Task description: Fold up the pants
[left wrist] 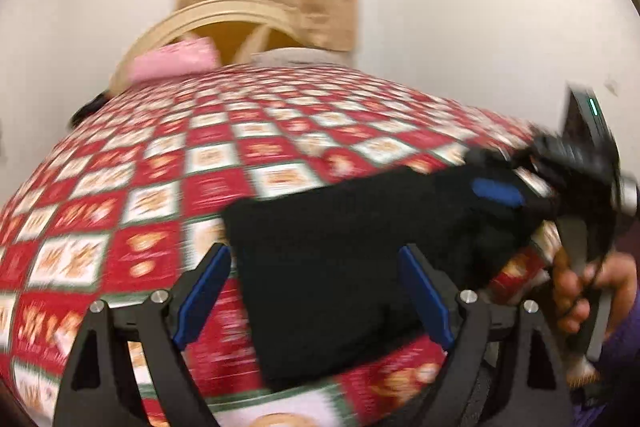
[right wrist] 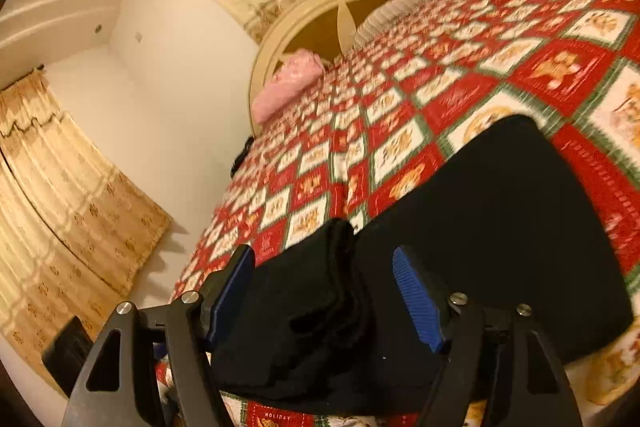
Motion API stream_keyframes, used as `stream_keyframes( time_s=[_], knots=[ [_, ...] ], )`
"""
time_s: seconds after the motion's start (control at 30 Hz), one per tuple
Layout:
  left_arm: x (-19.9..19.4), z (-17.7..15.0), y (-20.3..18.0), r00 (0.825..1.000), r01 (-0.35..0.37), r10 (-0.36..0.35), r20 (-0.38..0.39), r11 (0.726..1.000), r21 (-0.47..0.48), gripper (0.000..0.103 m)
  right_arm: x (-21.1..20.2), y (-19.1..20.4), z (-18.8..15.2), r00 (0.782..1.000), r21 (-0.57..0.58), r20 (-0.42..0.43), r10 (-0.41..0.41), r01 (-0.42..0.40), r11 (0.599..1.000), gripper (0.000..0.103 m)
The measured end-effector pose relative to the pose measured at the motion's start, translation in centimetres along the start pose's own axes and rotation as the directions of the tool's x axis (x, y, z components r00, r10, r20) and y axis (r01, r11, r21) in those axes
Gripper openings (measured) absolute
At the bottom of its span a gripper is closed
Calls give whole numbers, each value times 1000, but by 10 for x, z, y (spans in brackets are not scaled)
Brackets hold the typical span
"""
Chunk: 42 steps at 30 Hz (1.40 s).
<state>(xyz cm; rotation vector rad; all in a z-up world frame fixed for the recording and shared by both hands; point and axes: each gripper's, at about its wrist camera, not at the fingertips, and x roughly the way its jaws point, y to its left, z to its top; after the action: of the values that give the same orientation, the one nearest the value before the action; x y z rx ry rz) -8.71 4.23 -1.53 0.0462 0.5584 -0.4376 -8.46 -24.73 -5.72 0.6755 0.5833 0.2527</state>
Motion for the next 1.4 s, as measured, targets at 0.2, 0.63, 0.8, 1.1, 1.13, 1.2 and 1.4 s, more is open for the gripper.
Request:
stream_keyframes(
  time_s=[0.2,0.63,0.8,1.1,1.13,1.2,1.4],
  knots=[
    [1,-6,38,998,-60,57,-24,986,-157,88,27,23,-29,990,-127,-105,-99,86,988,73],
    [19,-12,59,994,-93,75,-79,964,-250,88,31,71,-47,970,-488,-25,-241,198,850,24],
    [23,-2,59,995,-88,73,-68,962,-260,88,-10,93,-21,980,-577,67,-189,192,794,23],
    [40,10,27,998,-23,12,-63,982,-187,88,-61,18,0,905,-547,127,-406,406,732,23],
    [44,11,20,997,-18,6,-72,985,-170,88,-60,7,-3,899,-531,113,-423,414,739,23],
    [50,11,9,996,-17,5,-92,991,-134,88,-50,-20,-13,892,-500,79,-446,422,756,23],
    [58,7,-9,988,-63,56,-147,997,-49,88,-64,-16,-12,904,-487,83,-419,404,775,31]
  ],
)
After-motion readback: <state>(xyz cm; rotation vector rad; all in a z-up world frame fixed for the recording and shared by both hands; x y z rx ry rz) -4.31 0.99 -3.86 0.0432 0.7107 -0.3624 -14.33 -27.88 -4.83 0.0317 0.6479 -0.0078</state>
